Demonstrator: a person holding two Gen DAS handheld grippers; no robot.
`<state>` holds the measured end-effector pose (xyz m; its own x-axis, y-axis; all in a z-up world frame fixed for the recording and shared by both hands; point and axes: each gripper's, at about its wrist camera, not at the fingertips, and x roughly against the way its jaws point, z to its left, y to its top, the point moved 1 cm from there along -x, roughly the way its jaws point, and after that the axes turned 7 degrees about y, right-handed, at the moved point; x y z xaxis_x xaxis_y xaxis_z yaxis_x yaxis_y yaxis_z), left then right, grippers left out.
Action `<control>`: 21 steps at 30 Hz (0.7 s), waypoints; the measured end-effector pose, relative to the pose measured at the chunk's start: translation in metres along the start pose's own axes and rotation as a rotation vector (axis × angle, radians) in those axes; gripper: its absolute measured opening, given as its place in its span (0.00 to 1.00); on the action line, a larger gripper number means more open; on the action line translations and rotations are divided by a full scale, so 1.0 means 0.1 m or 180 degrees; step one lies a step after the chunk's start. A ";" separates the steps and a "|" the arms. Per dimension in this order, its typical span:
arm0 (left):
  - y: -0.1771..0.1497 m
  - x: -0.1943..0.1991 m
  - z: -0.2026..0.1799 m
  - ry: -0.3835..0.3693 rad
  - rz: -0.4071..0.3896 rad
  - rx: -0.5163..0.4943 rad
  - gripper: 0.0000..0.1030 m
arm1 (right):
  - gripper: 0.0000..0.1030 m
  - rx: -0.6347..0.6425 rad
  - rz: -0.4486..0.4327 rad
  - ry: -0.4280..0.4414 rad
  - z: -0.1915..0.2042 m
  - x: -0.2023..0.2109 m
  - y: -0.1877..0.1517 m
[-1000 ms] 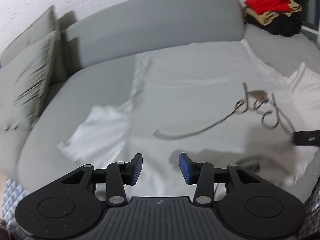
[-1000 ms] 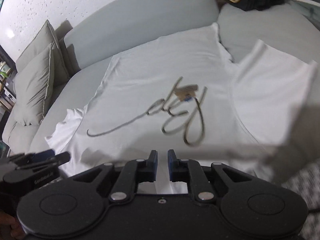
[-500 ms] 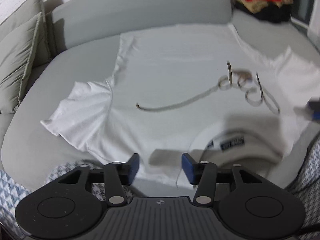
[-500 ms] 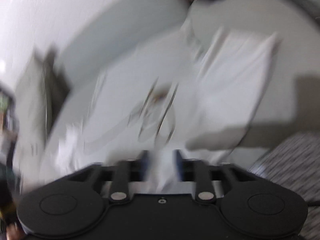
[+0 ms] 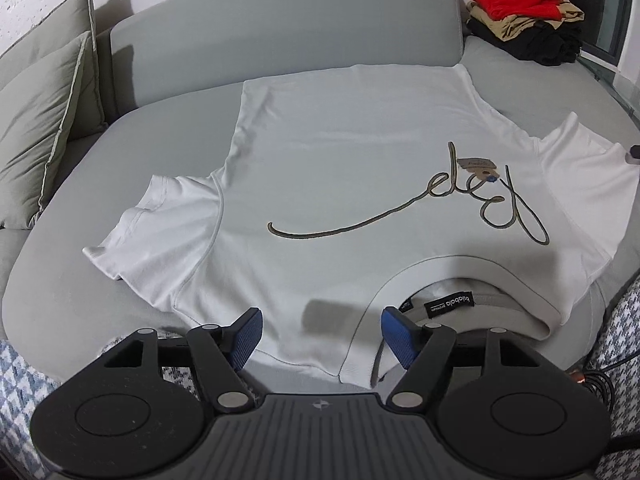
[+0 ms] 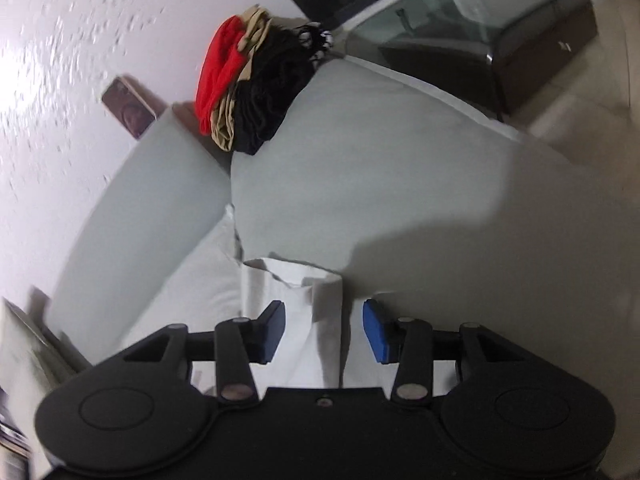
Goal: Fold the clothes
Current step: 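Grasp the sleeve side with the right gripper and fold it over the body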
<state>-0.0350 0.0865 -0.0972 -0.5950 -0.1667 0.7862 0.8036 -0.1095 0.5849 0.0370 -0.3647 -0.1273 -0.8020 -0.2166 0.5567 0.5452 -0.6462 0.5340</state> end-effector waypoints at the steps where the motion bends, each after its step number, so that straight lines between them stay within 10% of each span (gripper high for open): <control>1: 0.00 0.01 0.01 0.0000 -0.0009 0.0001 0.66 | 0.37 0.0000 -0.0032 -0.0028 -0.01 -0.03 0.01; 5: -0.02 0.03 0.03 -0.0026 -0.0044 0.0012 0.66 | 0.03 -0.0153 -0.0075 -0.0023 -0.04 -0.10 0.03; 21: -0.07 0.03 0.07 -0.0032 -0.0109 0.0087 0.66 | 0.02 0.1789 -0.0031 0.0391 1.28 -0.05 -0.48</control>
<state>-0.0424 0.0937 -0.0975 -0.6225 -0.1536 0.7674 0.7822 -0.0881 0.6168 0.0460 -0.2392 -0.0743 -0.8119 -0.3176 0.4899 0.5566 -0.1677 0.8137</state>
